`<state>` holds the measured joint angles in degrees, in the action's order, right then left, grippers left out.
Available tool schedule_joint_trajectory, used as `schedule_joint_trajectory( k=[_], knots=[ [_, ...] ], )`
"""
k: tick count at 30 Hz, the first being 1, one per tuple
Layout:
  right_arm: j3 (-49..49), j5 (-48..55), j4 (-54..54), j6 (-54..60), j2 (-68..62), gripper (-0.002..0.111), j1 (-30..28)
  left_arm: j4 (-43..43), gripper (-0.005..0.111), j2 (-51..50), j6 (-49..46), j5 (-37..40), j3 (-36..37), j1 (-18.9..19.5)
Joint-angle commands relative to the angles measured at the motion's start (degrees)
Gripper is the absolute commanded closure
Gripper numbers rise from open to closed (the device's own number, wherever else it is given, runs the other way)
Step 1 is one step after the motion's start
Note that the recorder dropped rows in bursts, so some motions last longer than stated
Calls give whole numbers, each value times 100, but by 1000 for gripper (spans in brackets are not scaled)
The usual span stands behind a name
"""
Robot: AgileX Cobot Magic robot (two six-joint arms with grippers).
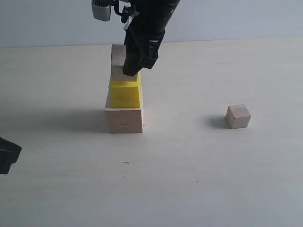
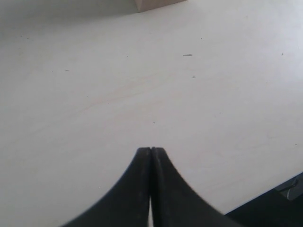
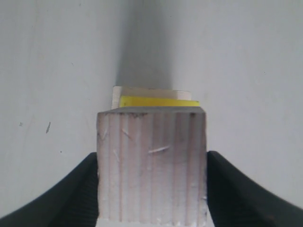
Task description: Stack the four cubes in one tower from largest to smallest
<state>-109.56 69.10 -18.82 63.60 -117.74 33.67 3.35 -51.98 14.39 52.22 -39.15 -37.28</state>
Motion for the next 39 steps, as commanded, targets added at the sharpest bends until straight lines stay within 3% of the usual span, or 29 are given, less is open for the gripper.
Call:
schedule_joint_trajectory(
  k=[1,39],
  knots=[
    [1,-30,-275,90,20,108,-3,42,106,33,-28,-9,30,16],
    [1,-8,-64,-74,-17,108,-3,42,106,33,-40,-9,30,16]
  ],
)
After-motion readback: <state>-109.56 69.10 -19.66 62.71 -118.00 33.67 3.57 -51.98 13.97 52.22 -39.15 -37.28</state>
